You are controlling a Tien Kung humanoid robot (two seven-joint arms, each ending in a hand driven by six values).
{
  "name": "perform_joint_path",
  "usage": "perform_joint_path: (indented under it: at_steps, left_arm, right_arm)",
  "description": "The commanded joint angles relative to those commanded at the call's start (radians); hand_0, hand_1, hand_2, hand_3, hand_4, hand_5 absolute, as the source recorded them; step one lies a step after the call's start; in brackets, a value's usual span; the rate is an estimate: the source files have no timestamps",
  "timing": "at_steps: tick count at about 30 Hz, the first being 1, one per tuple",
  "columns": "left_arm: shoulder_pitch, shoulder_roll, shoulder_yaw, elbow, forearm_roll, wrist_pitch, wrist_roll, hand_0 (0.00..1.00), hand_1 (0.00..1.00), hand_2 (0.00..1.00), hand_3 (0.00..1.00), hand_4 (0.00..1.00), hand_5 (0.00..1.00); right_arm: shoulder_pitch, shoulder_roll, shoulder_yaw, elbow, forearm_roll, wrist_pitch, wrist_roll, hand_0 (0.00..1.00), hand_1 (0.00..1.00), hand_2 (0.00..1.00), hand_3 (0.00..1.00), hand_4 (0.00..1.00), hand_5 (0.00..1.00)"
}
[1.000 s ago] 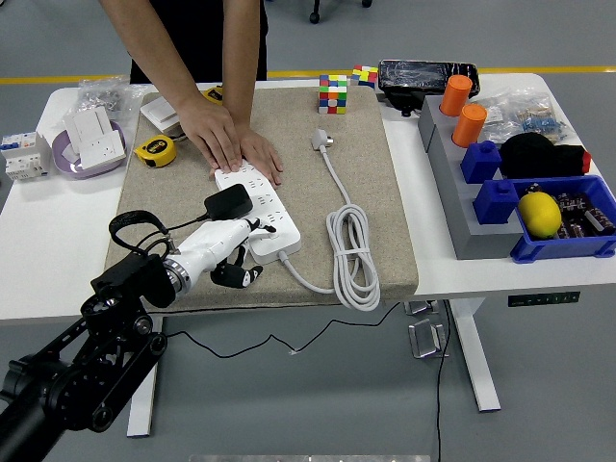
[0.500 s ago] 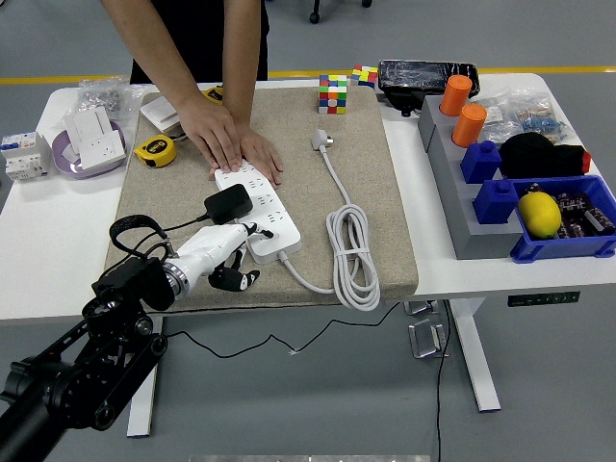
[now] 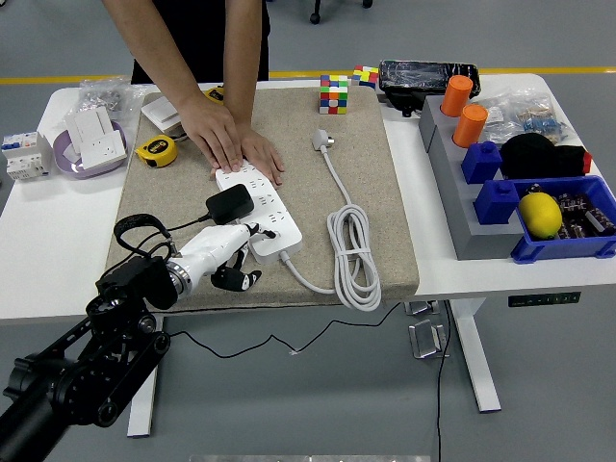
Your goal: Pick up the plug,place it near the board,insert it into the board,press the button
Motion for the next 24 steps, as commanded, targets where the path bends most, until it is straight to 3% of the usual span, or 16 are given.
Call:
perform_joint_path:
  at_steps: [7, 16, 20, 23, 24]
  left_arm:
    - [0.004, 0.002, -0.020, -0.034, 0.000, 0.004, 0.000, 0.166, 0.011, 0.141, 0.803, 0.666, 0.002]
    - [0.041, 0.010, -0.102, -0.217, 0.000, -0.005, 0.007, 0.167, 0.011, 0.142, 0.799, 0.667, 0.002]
    - [0.051, 0.004, -0.163, -0.311, -0.006, 0.038, -0.015, 0.182, 0.026, 0.148, 0.740, 0.656, 0.002]
    - [0.050, 0.000, -0.198, -0.367, -0.125, 0.095, -0.037, 0.182, 0.026, 0.148, 0.740, 0.656, 0.002]
    - [0.048, -0.001, -0.207, -0.374, -0.164, 0.108, -0.043, 0.234, 0.122, 0.229, 0.605, 0.580, 0.002]
  right_arm:
    - [0.001, 0.001, 0.004, 0.000, -0.001, -0.001, 0.000, 0.883, 0.828, 0.807, 0.830, 0.998, 0.998]
    - [0.000, 0.003, 0.009, -0.001, 0.000, -0.001, 0.000, 0.883, 0.828, 0.807, 0.830, 0.998, 0.998]
    - [-0.001, 0.004, 0.012, -0.001, 0.000, -0.001, 0.001, 0.883, 0.828, 0.806, 0.830, 0.998, 0.998]
    - [-0.002, 0.005, 0.013, -0.001, 0.000, -0.001, 0.001, 0.883, 0.828, 0.806, 0.830, 0.998, 0.998]
    - [-0.002, 0.005, 0.013, -0.001, 0.000, -0.001, 0.001, 0.882, 0.828, 0.807, 0.830, 0.998, 0.998]
